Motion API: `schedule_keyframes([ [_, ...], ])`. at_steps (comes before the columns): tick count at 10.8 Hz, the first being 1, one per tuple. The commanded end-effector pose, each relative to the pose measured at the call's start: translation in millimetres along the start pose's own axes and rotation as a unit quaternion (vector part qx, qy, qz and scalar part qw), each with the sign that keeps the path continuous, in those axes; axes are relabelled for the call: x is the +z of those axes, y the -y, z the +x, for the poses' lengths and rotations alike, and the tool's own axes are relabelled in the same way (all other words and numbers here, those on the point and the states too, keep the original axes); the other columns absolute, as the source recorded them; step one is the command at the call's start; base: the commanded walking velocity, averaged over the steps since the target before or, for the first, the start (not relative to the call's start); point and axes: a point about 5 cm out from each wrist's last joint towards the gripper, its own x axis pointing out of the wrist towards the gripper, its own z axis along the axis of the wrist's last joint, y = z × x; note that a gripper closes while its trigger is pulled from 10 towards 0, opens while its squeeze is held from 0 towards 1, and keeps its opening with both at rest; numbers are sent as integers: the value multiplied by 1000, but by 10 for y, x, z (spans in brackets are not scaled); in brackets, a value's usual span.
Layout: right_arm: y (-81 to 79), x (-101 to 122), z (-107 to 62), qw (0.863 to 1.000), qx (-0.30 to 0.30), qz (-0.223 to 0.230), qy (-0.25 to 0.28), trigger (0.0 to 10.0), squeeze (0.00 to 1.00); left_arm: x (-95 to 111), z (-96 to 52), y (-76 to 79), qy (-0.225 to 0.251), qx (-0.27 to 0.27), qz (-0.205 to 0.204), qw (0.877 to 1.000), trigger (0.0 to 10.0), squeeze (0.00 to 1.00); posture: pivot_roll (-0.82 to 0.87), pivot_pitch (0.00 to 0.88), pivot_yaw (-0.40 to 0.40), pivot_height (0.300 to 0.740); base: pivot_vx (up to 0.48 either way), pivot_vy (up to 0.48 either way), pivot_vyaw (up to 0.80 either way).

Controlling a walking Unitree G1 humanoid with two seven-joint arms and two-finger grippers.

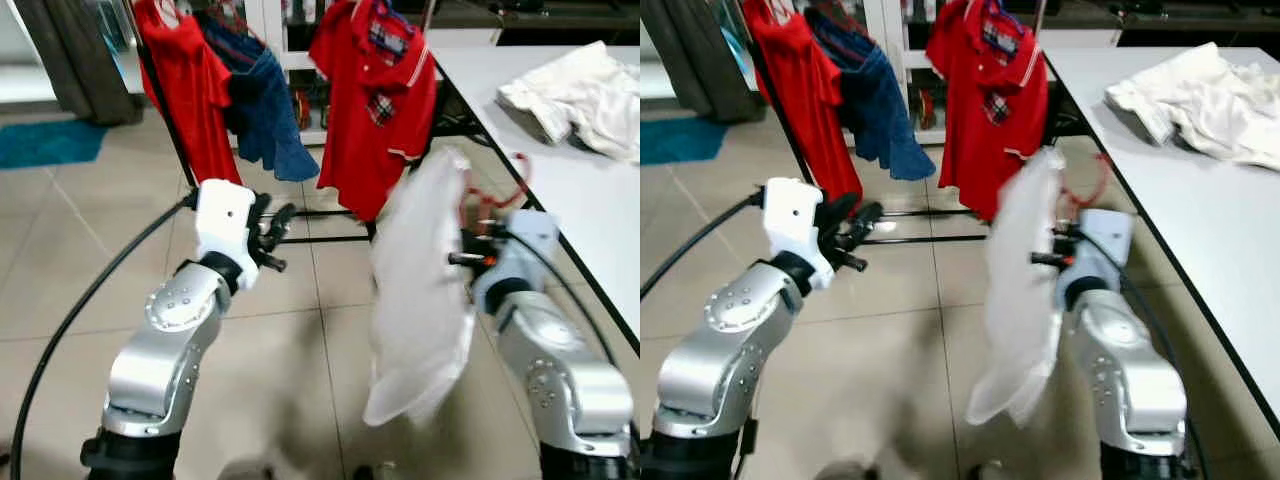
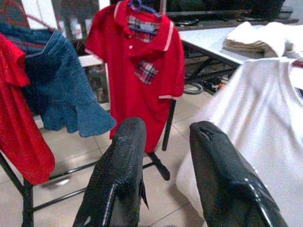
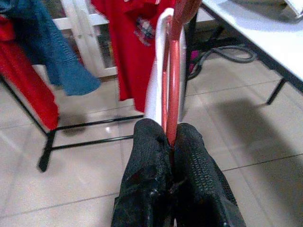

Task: Hang hanger

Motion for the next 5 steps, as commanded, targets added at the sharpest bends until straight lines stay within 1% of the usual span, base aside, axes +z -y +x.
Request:
schedule_keyframes([
  [1,-61,91,-9,1000,16,7,20,10000,0,11,-29,-52,-2,11,3,1000,10000,0,92,108,-27,740,349,0,0],
  [5,-48,111,-4,999,9,10,33,10000,0,4,-21,-42,-7,9,5,1000,10000,0,90,109,-30,740,349,0,0],
])
